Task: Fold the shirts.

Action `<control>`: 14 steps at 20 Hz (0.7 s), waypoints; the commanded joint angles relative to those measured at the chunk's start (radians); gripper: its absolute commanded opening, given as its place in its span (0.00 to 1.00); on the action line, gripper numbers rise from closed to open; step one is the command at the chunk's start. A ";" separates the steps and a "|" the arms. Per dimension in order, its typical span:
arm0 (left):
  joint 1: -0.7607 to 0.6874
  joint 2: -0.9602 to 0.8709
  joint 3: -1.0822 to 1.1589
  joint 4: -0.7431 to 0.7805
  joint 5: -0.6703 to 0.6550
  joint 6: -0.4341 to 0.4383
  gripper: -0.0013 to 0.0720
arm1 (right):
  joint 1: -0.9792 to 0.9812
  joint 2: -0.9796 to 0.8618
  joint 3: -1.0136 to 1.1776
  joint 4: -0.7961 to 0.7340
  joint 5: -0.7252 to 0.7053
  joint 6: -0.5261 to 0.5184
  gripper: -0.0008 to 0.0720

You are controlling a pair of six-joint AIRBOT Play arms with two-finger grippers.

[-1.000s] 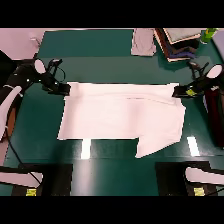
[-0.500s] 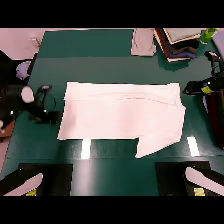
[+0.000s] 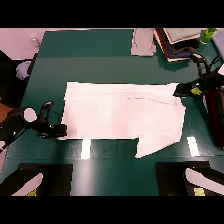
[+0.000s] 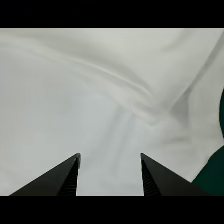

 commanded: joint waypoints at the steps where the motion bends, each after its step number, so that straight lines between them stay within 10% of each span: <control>1: -0.001 0.002 -0.029 -0.046 0.030 0.024 0.69 | 0.021 -0.004 0.000 -0.002 0.019 0.011 0.63; 2: -0.001 0.002 -0.028 -0.045 0.029 0.027 0.47 | 0.020 -0.004 0.000 -0.008 0.031 0.011 0.63; 3: -0.001 0.003 -0.024 -0.046 0.027 0.053 0.05 | 0.017 -0.004 0.000 -0.011 0.053 0.010 0.63; 8: -0.001 0.050 0.031 -0.044 -0.002 0.076 0.05 | -0.088 0.136 -0.248 -0.009 0.101 0.020 0.63; 11: -0.001 0.063 0.035 -0.045 -0.007 0.077 0.05 | -0.176 0.262 -0.439 -0.007 0.206 0.021 0.89; 14: -0.001 0.063 0.035 -0.045 -0.005 0.077 0.05 | -0.205 0.369 -0.577 0.000 0.231 0.084 0.86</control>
